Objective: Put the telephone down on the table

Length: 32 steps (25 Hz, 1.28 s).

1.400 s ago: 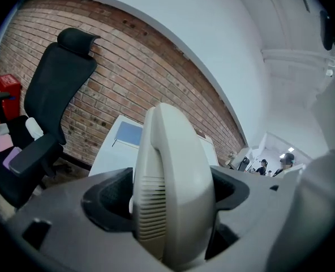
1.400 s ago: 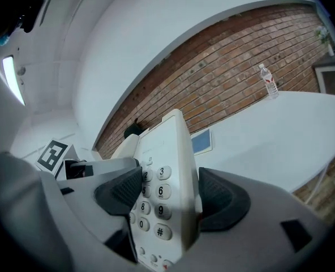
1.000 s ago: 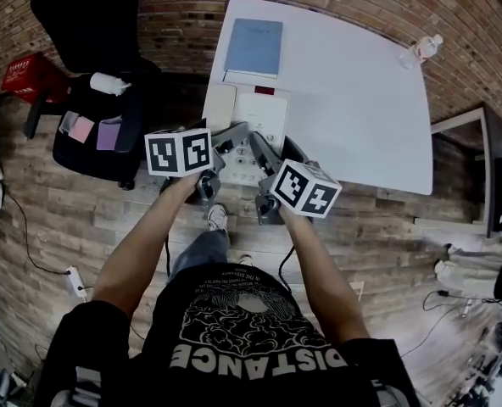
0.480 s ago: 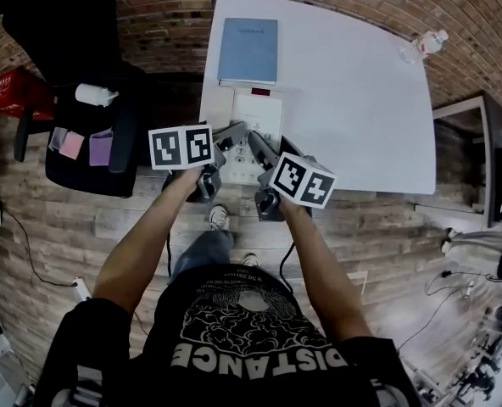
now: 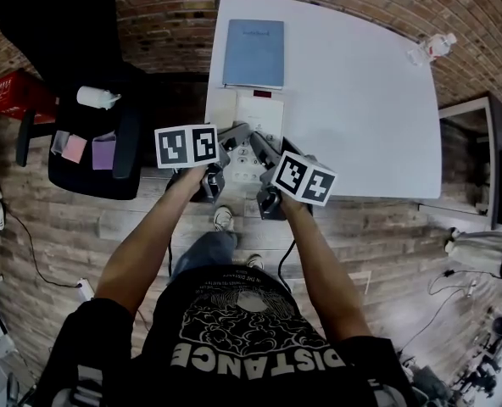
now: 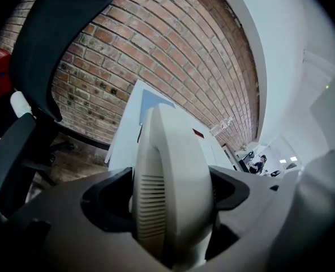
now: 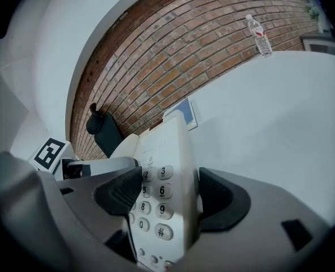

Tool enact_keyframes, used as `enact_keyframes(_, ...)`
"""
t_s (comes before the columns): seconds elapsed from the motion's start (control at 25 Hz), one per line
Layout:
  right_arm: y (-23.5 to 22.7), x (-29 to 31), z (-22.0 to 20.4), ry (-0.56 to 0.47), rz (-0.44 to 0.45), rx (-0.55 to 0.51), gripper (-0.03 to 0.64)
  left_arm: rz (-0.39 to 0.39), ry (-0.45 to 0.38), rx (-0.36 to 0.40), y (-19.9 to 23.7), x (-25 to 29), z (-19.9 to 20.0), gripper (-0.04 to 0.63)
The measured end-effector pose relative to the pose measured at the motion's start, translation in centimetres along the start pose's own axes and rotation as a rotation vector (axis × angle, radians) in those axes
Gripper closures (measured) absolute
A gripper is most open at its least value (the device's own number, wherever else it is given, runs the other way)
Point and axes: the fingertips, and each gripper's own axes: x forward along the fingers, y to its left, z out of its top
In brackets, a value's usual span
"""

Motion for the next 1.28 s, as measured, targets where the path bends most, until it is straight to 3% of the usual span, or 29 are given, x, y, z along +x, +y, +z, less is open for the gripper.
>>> enact_keyframes(0.48,-0.6,0.5,0.1,0.022,-0.002,0.010,0.313,0.034,-0.021,0.020,0.1,0.4,0.3,0.212)
enact_keyframes(0.84,0.1,-1.9,1.8,-0.016,-0.020,-0.076,0.328,0.099,-0.062,0.096,-0.5,-2.0,0.6,0.213)
enact_keyframes(1.04,0.9,-3.8,2.2,-0.041,-0.016,-0.111,0.331,0.121,-0.125,0.148,-1.5,-4.5,1.3,0.213)
enact_keyframes(1.28,3.2,-7.7,2.5,-0.088,0.015,-0.176,0.401,0.102,-0.238,0.205,-5.1,-8.7,2.0,0.245)
